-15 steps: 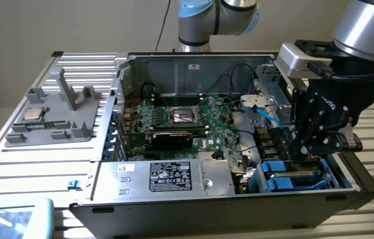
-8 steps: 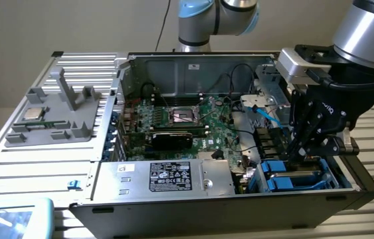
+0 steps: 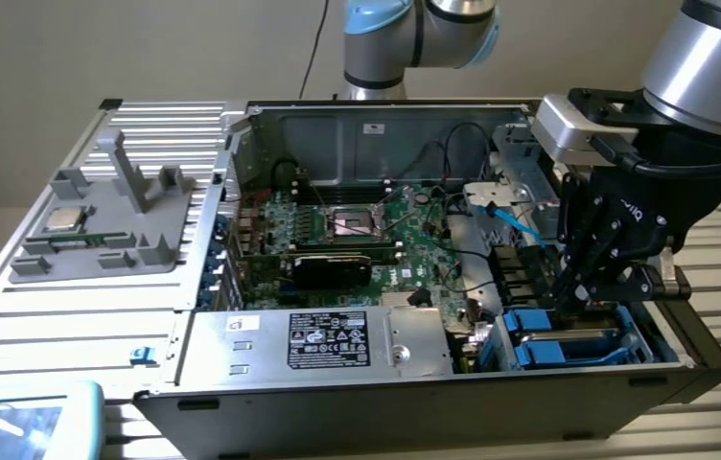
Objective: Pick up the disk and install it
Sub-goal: 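Insert the first disk wire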
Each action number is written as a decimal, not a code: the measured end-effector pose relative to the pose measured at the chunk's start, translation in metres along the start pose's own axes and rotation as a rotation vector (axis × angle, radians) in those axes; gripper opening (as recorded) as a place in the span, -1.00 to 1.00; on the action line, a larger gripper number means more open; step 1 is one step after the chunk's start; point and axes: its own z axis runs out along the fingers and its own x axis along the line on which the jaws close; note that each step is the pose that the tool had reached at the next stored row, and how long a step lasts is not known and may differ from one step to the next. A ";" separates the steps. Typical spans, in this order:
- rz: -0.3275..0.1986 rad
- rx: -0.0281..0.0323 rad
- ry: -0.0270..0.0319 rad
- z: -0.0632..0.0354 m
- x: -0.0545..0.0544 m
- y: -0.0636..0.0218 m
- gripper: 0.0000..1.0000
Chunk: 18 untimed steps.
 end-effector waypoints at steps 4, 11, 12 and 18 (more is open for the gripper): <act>0.000 0.0006 0.0002 0.0000 0.000 -0.0001 -0.69; 0.000 0.0064 -0.0025 0.0012 0.000 -0.0001 -0.69; 0.000 0.0076 -0.0048 0.0014 0.000 -0.0001 -0.69; 0.000 0.0085 -0.0083 0.0022 0.001 -0.0001 -0.69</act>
